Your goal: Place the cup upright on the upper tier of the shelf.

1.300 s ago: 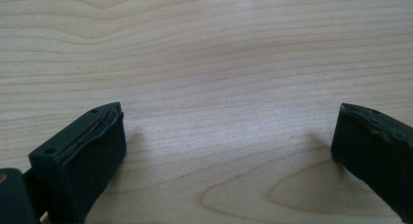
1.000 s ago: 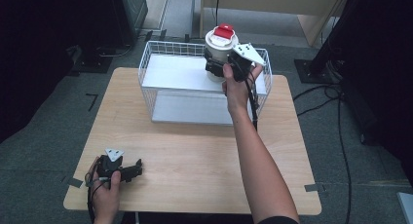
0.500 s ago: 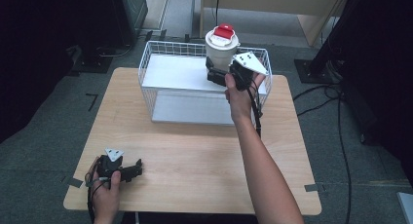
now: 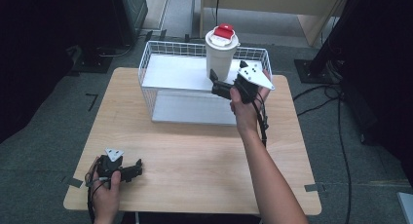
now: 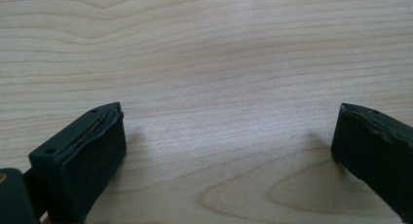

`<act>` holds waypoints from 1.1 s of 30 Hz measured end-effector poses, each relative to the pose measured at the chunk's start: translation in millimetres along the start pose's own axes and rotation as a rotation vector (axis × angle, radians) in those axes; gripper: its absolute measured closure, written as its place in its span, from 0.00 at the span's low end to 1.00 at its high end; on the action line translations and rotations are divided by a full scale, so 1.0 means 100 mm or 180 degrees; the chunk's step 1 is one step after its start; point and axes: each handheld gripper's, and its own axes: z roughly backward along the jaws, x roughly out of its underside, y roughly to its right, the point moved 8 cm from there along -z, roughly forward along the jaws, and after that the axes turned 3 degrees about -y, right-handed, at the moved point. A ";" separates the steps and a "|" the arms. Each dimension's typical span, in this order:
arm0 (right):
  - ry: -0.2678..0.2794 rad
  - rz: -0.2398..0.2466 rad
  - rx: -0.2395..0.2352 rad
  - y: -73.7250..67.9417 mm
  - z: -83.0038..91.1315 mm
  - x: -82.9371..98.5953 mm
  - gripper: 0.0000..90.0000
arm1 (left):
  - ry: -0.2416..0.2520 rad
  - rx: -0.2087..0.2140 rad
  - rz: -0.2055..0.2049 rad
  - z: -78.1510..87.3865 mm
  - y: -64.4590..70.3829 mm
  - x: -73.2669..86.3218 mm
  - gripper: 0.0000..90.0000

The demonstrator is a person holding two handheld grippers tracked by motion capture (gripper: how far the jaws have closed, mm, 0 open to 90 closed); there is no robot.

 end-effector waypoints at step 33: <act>-0.0147 0.0059 0.0042 0.17 0.67 0.52 0.00 | -0.0006 0.0002 -0.0002 0.00 0.00 0.00 0.00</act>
